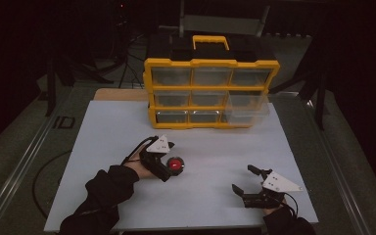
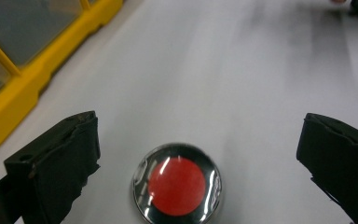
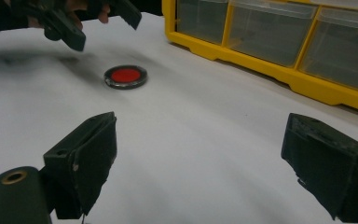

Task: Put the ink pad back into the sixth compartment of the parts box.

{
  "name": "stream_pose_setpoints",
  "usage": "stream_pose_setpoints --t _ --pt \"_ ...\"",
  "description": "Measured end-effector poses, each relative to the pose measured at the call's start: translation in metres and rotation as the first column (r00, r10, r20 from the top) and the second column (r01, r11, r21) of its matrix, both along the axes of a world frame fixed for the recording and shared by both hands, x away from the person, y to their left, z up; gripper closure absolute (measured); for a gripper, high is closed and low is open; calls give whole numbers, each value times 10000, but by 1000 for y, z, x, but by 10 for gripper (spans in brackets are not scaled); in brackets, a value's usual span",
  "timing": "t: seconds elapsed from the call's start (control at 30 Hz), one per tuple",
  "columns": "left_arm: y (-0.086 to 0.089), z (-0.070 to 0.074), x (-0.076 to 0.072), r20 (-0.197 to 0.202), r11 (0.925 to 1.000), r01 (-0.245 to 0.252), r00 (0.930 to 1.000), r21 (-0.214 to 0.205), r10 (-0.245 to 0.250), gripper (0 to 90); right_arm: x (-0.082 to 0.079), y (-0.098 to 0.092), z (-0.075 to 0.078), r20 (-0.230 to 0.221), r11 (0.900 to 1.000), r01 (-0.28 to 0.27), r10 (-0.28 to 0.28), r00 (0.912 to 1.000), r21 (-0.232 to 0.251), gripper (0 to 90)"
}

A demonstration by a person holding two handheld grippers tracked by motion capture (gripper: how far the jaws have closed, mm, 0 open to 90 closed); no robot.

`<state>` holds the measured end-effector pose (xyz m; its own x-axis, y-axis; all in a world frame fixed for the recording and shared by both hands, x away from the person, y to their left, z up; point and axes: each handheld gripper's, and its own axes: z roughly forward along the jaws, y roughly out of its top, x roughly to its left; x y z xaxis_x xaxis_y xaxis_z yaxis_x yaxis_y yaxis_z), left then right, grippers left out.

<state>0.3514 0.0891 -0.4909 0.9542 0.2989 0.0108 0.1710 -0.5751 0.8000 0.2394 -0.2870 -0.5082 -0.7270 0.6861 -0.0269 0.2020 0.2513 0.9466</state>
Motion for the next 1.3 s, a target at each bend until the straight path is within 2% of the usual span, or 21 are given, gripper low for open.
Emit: stream_pose_setpoints --t 0.17,0.33,0.47,0.67,0.9,1.17,1.3 --pt "-2 -12 5 -191 9993 -85 9998 371 92 2 0 0 0 -22 10000 -62 62 10000 8 103" --pt "-2 -17 8 -87 9976 -135 9999 677 142 21 0 0 -1 -68 10000 -79 79 9999 34 104" --pt "-2 -21 11 -219 9960 -146 9996 876 166 27 0 0 -1 -63 9999 -119 119 9999 18 103" --pt "-5 -23 12 -483 9960 -169 9986 883 212 33 1 0 -1 -81 10000 -100 100 9999 1 103" --pt "-9 -28 14 -488 9889 -91 9987 1485 165 49 0 1 -1 -123 9999 -132 132 9998 6 103" --pt "-11 -31 16 -603 9850 -48 9981 1725 155 86 0 0 -2 -137 9999 -136 136 9998 13 104" --pt "-12 -33 16 -619 9794 -44 9979 2021 172 134 1 1 -2 -201 9999 -156 156 9997 17 103"
